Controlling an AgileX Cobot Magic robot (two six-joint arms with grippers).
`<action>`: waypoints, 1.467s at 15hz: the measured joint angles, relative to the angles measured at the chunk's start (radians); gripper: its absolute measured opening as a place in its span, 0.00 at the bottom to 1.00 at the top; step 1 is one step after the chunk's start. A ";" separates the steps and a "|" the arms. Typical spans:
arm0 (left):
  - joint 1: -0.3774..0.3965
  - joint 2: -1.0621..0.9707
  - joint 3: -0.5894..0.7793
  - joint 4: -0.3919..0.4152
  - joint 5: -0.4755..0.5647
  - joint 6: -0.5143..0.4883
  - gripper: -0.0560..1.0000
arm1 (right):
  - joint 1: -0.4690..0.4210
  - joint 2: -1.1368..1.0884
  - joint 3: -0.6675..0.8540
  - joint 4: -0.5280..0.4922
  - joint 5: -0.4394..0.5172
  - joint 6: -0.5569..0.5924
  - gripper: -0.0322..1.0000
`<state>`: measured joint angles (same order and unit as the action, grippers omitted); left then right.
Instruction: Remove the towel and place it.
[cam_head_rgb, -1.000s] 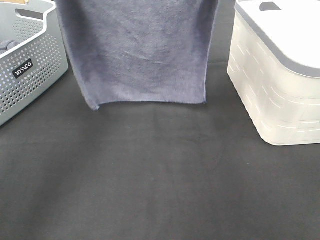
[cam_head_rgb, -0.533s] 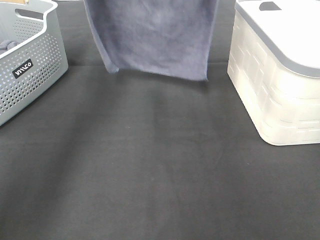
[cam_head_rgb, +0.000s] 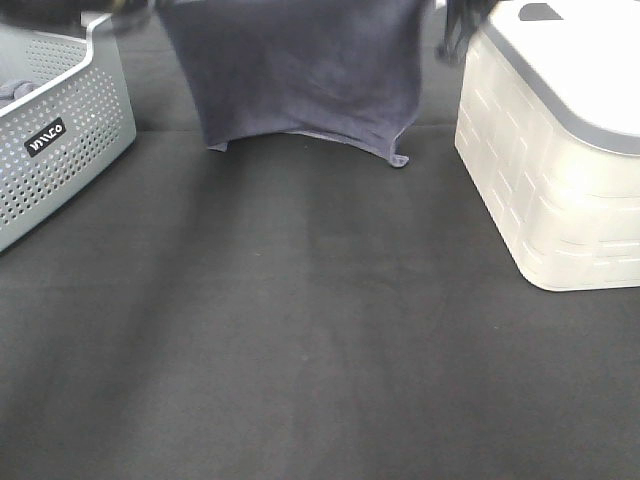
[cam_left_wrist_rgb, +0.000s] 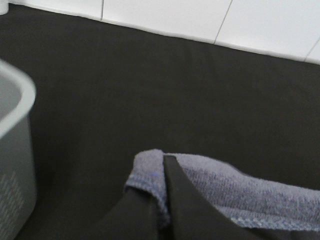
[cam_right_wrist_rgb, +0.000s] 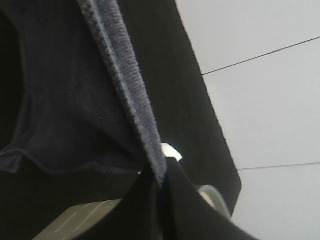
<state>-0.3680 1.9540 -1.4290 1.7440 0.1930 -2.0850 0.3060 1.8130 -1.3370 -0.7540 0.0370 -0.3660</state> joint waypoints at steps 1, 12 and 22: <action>-0.014 -0.041 0.084 0.002 0.009 0.001 0.05 | 0.002 -0.041 0.083 0.007 -0.037 0.000 0.05; -0.016 -0.266 0.723 0.002 -0.099 0.008 0.05 | 0.244 -0.152 0.547 0.028 0.022 0.000 0.05; -0.016 -0.218 0.805 -0.002 -0.162 0.008 0.05 | 0.250 -0.065 0.678 0.061 -0.104 0.000 0.05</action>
<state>-0.3840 1.7360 -0.6240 1.7420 0.0310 -2.0770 0.5560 1.7480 -0.6590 -0.6930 -0.0670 -0.3660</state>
